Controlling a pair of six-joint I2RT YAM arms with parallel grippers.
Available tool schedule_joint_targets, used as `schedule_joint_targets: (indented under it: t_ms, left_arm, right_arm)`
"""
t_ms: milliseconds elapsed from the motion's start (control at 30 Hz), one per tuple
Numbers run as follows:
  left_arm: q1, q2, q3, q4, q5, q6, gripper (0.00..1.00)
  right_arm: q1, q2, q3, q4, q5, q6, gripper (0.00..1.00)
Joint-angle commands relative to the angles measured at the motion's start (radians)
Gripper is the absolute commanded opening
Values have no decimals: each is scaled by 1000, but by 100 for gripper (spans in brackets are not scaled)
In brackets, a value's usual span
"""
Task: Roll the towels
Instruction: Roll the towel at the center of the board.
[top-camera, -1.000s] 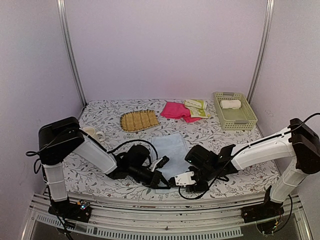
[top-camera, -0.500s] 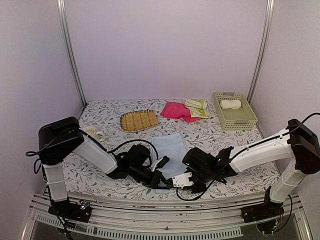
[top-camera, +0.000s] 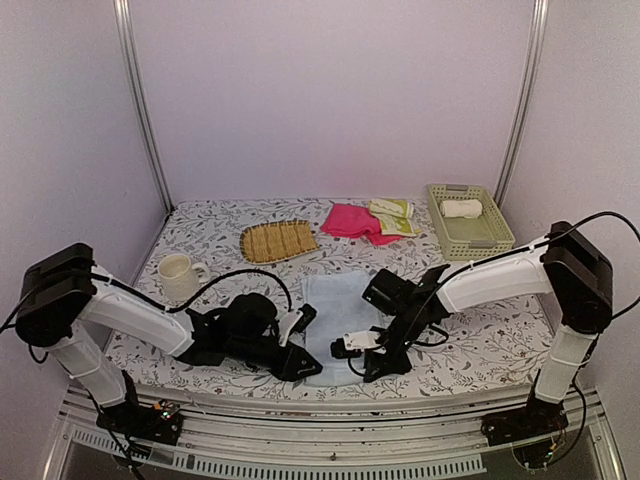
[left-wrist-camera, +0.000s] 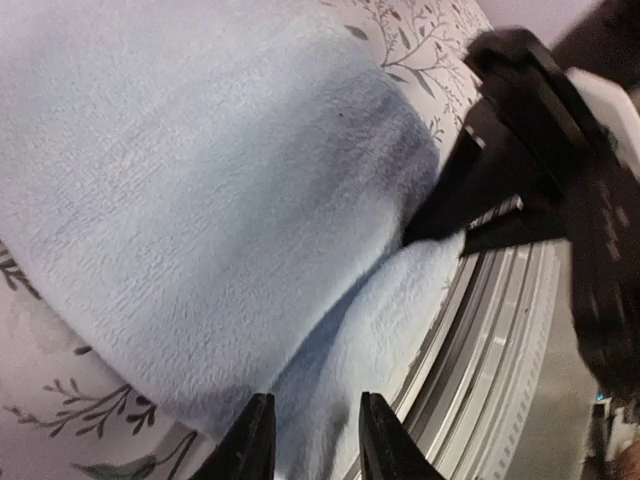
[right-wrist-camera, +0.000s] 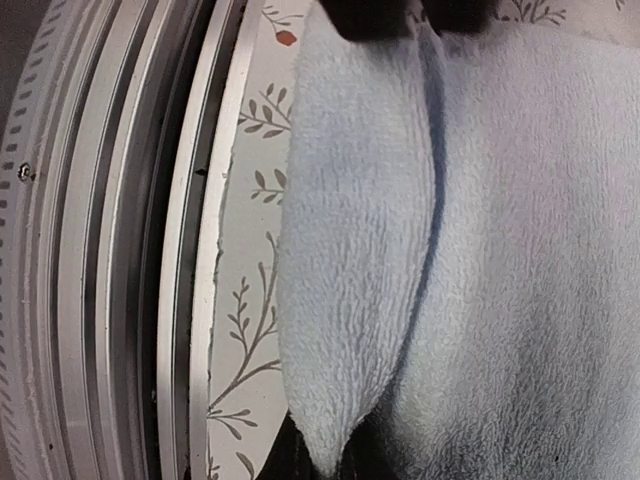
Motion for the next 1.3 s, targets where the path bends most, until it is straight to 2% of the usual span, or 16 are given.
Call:
schedule_joint_targets:
  t_ms: [0, 167, 333, 533, 700, 867, 1000, 1133, 1267]
  left_arm:
    - [-115, -183, -79, -38, -316, 158, 34]
    - [-215, -304, -153, -12, -471, 282, 34]
    - [-274, -312, -135, -23, -487, 436, 31]
    - [-311, -110, 76, -165, -550, 632, 43]
    - [-319, 63, 211, -197, -607, 754, 45]
    - [-319, 169, 290, -217, -577, 812, 44]
    - [-319, 224, 324, -232, -622, 811, 39]
    - [-318, 224, 327, -227, -624, 798, 19]
    - [-318, 184, 322, -247, -579, 779, 7]
  right_arm:
    - [-112, 136, 109, -231, -276, -11, 4]
    - [-201, 318, 235, -422, -430, -88, 4]
    - [-251, 458, 336, -553, -519, -166, 4]
    - [-254, 470, 351, -560, -525, -175, 5]
    - [-254, 479, 352, -554, -520, -168, 5]
    - [-254, 476, 353, -556, -524, -168, 5]
    - [-254, 474, 353, -558, -529, -168, 6]
    - [-254, 459, 355, -562, -529, -169, 9]
    - [-257, 339, 327, -557, -493, -165, 27]
